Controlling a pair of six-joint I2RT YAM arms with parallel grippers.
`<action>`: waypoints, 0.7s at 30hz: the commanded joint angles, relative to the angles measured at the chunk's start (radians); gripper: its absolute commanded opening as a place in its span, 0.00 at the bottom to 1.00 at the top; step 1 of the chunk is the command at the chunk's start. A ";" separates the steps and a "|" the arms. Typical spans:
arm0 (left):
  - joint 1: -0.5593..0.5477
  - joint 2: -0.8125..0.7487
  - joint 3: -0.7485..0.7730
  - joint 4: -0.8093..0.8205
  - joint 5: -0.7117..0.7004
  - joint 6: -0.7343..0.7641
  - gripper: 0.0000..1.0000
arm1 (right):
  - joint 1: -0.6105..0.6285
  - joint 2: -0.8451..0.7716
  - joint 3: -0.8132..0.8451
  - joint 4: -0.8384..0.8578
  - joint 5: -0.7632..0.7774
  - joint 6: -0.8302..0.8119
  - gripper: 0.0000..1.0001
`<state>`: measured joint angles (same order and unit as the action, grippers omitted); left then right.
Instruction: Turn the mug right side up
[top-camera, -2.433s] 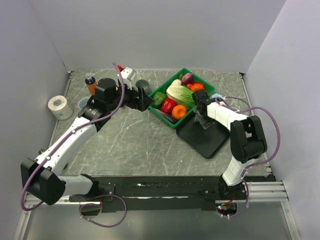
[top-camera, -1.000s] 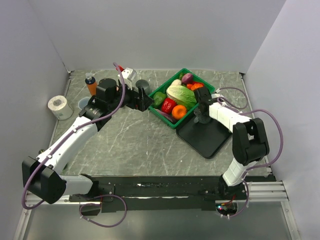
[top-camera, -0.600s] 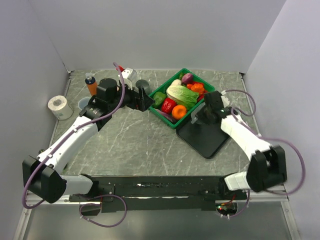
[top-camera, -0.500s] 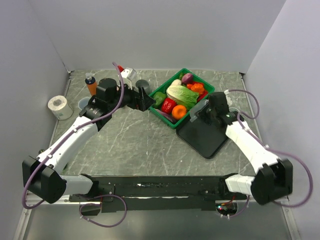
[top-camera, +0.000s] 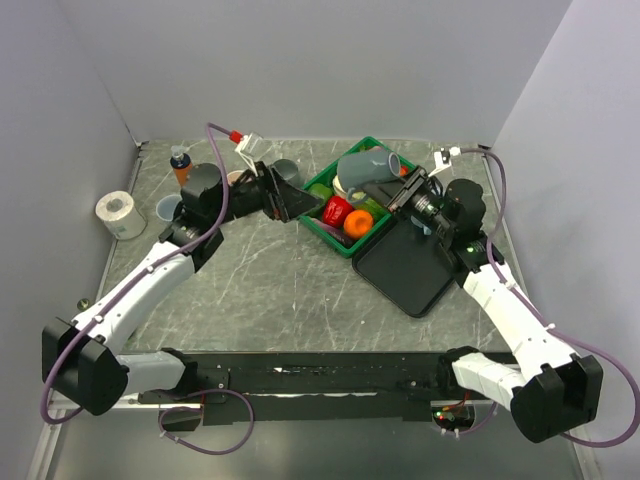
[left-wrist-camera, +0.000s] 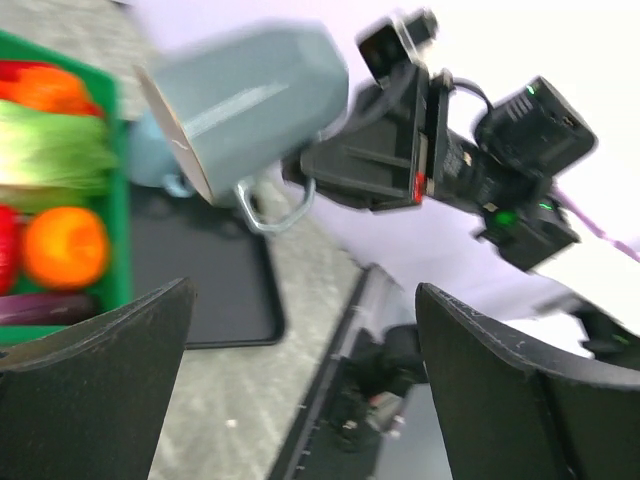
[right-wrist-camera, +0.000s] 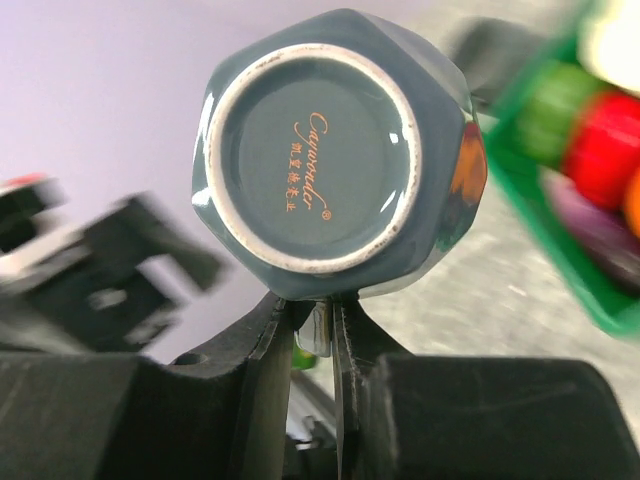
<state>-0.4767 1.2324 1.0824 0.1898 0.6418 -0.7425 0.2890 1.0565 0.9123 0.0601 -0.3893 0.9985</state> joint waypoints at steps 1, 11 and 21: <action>-0.039 -0.005 -0.027 0.236 0.104 -0.147 0.96 | 0.012 -0.062 0.045 0.433 -0.146 0.060 0.00; -0.091 0.101 -0.013 0.614 0.121 -0.418 0.96 | 0.041 -0.066 0.048 0.673 -0.184 0.157 0.00; -0.111 0.239 0.083 0.836 0.087 -0.753 0.95 | 0.064 -0.059 0.030 0.768 -0.215 0.189 0.00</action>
<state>-0.5823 1.4475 1.1015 0.8574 0.7391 -1.3079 0.3370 1.0351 0.9123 0.6331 -0.5945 1.1790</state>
